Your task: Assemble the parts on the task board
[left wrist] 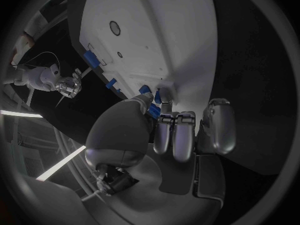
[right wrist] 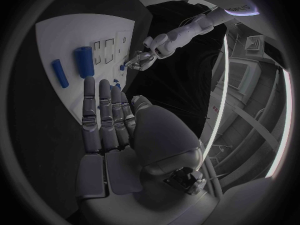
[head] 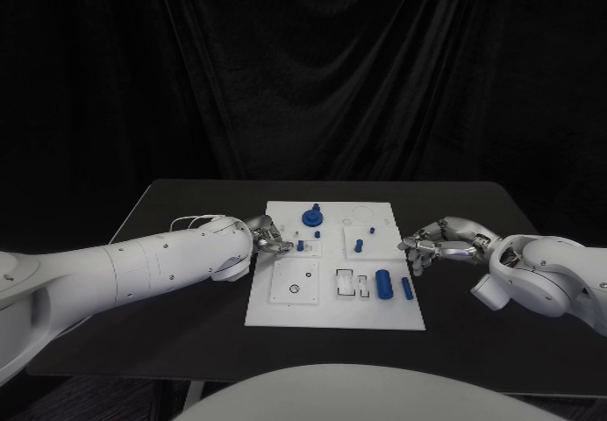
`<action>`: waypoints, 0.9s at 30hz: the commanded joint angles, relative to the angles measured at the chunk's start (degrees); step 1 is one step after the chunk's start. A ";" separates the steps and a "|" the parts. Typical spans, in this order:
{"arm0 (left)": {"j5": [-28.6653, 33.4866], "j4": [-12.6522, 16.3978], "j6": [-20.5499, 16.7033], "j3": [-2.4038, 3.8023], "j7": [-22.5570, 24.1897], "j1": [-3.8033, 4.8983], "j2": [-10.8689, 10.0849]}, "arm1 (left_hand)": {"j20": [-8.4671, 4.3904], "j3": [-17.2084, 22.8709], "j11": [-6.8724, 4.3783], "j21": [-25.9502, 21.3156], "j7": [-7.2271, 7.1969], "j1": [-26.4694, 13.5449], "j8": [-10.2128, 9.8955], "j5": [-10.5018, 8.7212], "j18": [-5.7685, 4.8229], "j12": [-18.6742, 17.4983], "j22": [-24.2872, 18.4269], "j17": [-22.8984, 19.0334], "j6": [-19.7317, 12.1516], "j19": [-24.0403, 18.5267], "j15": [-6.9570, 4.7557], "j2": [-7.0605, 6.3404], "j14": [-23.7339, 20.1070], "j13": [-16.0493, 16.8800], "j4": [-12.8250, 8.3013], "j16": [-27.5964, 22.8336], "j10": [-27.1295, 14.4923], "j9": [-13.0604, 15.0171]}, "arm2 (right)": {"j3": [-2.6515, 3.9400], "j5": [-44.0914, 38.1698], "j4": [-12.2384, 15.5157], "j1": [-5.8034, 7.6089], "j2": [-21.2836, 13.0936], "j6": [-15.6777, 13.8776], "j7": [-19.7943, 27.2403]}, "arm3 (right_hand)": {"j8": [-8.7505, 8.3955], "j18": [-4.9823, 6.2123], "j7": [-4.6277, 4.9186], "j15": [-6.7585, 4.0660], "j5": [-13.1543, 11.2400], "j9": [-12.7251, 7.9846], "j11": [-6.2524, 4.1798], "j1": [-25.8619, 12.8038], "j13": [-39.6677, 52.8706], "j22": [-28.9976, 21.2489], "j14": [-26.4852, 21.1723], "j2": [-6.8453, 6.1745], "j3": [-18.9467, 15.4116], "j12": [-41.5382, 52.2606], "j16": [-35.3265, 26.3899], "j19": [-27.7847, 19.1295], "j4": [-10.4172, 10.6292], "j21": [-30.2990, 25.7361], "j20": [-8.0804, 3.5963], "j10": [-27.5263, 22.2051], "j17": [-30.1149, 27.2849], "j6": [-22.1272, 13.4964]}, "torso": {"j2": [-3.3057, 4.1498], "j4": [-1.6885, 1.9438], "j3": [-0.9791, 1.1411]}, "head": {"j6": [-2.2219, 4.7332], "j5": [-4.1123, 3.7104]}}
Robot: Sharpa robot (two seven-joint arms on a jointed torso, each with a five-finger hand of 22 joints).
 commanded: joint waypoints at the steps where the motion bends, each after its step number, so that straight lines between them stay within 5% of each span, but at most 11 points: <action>1: 0.33 0.05 1.83 -0.10 -0.41 -0.27 0.08 | 0.18 -1.76 0.36 -0.41 0.40 -1.59 -0.47 -0.70 0.44 0.15 10.42 15.09 0.07 -0.13 0.27 0.26 5.96 15.01 0.09 0.15 6.04 -0.47 | 0.04 -0.13 0.06 -0.14 -0.05 1.10 -1.22 | -0.08 0.45 -0.11 0.14 0.19 -0.05 -0.03 0.60 -0.06 -0.06 -0.36 0.12 0.40 -0.23 -0.39 -0.36 0.10 -0.28 -0.02 -0.46 -0.07 0.40 | -0.03 0.03 0.00 | -0.01 0.06; 8: 0.33 -0.12 1.84 -0.10 -0.36 -0.29 0.11 | 0.33 -8.50 0.48 -0.54 0.47 -8.84 -0.93 -4.14 0.47 0.15 10.40 15.09 0.25 -0.15 0.38 1.91 5.96 15.01 0.26 0.15 6.04 -1.01 | 0.04 -0.13 -0.01 -0.15 0.00 1.33 -1.40 | -0.06 0.45 -0.11 0.12 0.71 -0.06 -0.05 1.13 -0.21 -0.03 -0.38 -0.40 1.04 -0.40 -0.41 -0.38 -0.04 -0.25 -0.06 -0.39 -0.19 0.47 | -0.01 0.02 -0.01 | -0.01 0.08; 15: 0.33 -0.45 1.39 -0.10 -0.42 -0.30 0.11 | 0.42 -13.57 0.59 -0.74 0.60 -13.39 -1.19 -2.42 0.51 0.15 10.35 15.09 0.17 -0.27 0.49 5.89 5.96 15.01 0.30 0.15 6.04 -1.20 | 0.04 -0.13 -0.05 -0.16 0.01 1.55 -1.55 | -0.06 0.44 -0.10 0.10 1.36 -0.07 -0.05 1.58 -0.35 0.03 -0.38 -0.82 1.75 -0.57 -0.43 -0.41 -0.13 -0.20 -0.09 -0.30 -0.31 0.53 | -0.01 0.01 -0.02 | -0.01 0.24; 22: 0.33 -0.65 -0.01 -0.10 0.16 -0.31 0.18 | 0.48 -16.36 0.63 -0.51 0.63 -15.30 -1.10 -3.11 0.47 0.15 10.43 15.09 0.25 -0.12 0.56 10.06 5.96 15.01 0.27 0.15 6.04 -1.12 | 0.04 -0.13 -0.15 -0.17 0.14 1.71 -1.60 | -0.06 0.44 -0.10 0.10 1.36 -0.07 -0.05 1.58 -0.35 0.03 -0.38 -0.82 1.75 -0.57 -0.43 -0.41 -0.13 -0.20 -0.09 -0.30 -0.31 0.53 | -0.03 0.01 0.00 | -0.01 0.40; 27: 0.33 -0.64 -1.08 -0.10 1.13 -0.32 0.11 | 0.46 -17.05 0.57 -0.35 0.53 -15.22 -0.82 -3.22 0.44 0.15 10.48 15.09 0.55 -0.01 0.51 11.69 5.96 15.01 0.26 0.15 6.04 -0.94 | 0.04 -0.13 -0.26 -0.18 0.29 1.79 -1.51 | -0.05 0.43 -0.08 0.10 1.45 -0.08 -0.04 1.62 -0.38 0.04 -0.38 -0.90 1.86 -0.61 -0.43 -0.42 -0.11 -0.20 -0.10 -0.29 -0.34 0.54 | -0.01 0.01 0.01 | -0.01 0.50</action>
